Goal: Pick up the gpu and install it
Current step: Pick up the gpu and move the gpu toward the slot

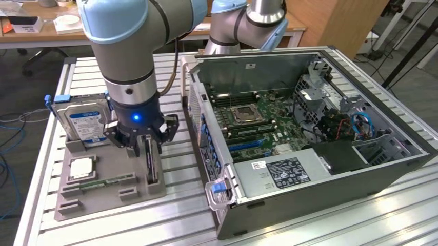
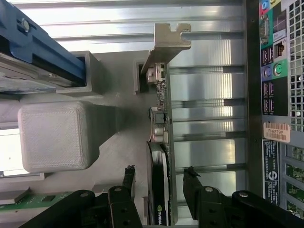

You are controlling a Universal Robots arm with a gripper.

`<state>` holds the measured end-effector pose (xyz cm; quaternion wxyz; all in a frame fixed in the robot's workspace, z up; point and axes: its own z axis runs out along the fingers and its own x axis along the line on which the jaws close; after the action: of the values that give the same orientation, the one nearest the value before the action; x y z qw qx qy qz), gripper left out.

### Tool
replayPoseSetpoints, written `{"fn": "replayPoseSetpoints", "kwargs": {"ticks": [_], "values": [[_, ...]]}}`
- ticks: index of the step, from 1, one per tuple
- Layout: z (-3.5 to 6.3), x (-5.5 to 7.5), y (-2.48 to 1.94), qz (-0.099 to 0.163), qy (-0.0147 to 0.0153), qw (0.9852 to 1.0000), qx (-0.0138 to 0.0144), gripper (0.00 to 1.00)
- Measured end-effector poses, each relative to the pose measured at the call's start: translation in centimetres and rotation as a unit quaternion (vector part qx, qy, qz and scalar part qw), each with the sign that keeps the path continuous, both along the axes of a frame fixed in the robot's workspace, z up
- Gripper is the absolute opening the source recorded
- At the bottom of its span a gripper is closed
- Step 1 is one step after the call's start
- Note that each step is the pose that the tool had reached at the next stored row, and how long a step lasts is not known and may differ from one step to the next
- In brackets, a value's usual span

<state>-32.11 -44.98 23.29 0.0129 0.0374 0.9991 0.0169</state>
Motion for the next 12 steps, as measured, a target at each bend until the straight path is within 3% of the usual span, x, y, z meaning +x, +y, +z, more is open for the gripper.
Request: {"fn": "replayPoseSetpoints", "kwargs": {"ticks": [10,12], "values": [[-0.18,0.0,0.0,0.0,0.0,1.0,-0.0005,0.52],[-0.18,0.0,0.0,0.0,0.0,1.0,-0.0006,0.39]]}}
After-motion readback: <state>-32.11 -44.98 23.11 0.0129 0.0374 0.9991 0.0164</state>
